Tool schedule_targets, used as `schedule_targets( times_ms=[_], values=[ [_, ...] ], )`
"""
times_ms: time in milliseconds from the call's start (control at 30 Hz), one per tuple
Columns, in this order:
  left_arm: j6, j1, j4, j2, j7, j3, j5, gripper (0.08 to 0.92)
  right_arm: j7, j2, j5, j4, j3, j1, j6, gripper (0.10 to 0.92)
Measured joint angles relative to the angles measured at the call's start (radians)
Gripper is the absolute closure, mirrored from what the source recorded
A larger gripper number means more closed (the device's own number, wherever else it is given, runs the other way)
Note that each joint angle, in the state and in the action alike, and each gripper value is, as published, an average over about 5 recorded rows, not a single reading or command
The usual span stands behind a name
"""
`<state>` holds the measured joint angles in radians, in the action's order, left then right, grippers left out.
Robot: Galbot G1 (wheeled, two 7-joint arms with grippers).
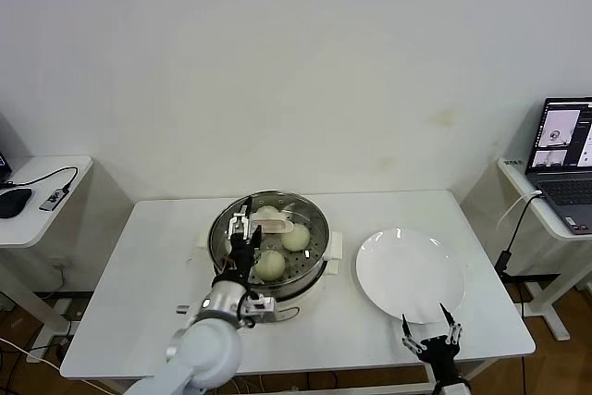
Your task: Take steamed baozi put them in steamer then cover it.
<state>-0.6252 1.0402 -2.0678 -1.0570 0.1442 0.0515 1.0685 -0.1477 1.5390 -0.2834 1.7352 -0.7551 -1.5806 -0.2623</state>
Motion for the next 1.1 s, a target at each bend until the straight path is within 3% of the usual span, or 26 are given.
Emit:
schedule_targets(
  times_ms=[300, 633, 1100],
  values=[
    [0.089, 0.233, -0.162, -0.003, -0.126, -0.209, -0.250, 0.177, -0.006, -0.018, 0.028, 0.021, 0.017, -0.013, -0.014, 0.203],
    [0.362, 0.544, -0.153, -0.090, -0.273, -0.494, -0.868, 0.177, -0.023, -0.064, 0.104, 0.078, 0.065, -0.049, 0.012, 0.203],
    [0.650, 0.809, -0.063, -0.181, -0.291, -0.610, -1.276, 0.177, -0.051, -0.153, 0.255, 0.158, 0.120, -0.138, 0.077, 0.203]
  ],
)
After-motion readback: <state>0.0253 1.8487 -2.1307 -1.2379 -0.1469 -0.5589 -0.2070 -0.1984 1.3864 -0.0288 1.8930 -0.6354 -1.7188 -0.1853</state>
